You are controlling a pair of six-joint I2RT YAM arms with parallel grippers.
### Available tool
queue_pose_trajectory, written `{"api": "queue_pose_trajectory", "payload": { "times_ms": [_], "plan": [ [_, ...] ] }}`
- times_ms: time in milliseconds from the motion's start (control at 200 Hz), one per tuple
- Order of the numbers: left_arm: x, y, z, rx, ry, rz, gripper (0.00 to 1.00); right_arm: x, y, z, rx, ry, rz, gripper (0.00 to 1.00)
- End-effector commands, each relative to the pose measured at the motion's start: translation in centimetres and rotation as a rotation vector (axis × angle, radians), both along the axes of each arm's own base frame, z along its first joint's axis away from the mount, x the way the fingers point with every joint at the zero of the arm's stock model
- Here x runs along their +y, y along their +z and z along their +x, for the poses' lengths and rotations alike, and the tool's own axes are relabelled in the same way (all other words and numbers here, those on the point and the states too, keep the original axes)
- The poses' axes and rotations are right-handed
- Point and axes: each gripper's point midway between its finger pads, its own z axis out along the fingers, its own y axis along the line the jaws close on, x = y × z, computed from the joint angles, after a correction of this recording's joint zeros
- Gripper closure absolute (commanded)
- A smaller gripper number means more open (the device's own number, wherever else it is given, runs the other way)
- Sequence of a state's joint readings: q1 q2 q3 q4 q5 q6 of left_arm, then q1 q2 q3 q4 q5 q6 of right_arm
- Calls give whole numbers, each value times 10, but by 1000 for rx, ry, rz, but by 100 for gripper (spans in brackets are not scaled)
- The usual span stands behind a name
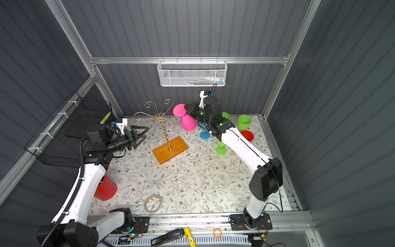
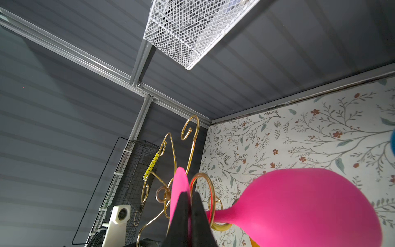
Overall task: Take the wine glass off the wine glass rack
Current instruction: Pick up the wine glass from the wine glass rack.
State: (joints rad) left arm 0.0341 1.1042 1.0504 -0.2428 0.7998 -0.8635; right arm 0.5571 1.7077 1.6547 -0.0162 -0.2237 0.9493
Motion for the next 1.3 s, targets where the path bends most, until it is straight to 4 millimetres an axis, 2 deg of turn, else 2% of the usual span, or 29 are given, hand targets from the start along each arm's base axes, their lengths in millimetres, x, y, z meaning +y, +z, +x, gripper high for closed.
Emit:
{"api": "queue_pose_trajectory", "payload": {
  "times_ms": [0, 220, 495, 866, 1086, 1291],
  "plan": [
    [-1, 21, -3, -68, -6, 11, 14, -3, 13, -6, -42, 3, 18, 100],
    [1, 21, -3, -79, 8, 20, 6, 6, 12, -7, -44, 27, 10, 100],
    [3, 18, -2, -74, 14, 35, 2, 25, 11, -6, -37, 58, 10, 100],
    [6, 14, -2, -72, 27, 69, 1, 39, 16, 14, -41, 55, 6, 100],
    [6, 18, -3, -79, 29, 74, 0, 38, 17, 30, -44, 36, 20, 100],
    [7, 17, -4, -76, 32, 82, 0, 28, 27, 39, -78, 1, 42, 100]
  ]
}}
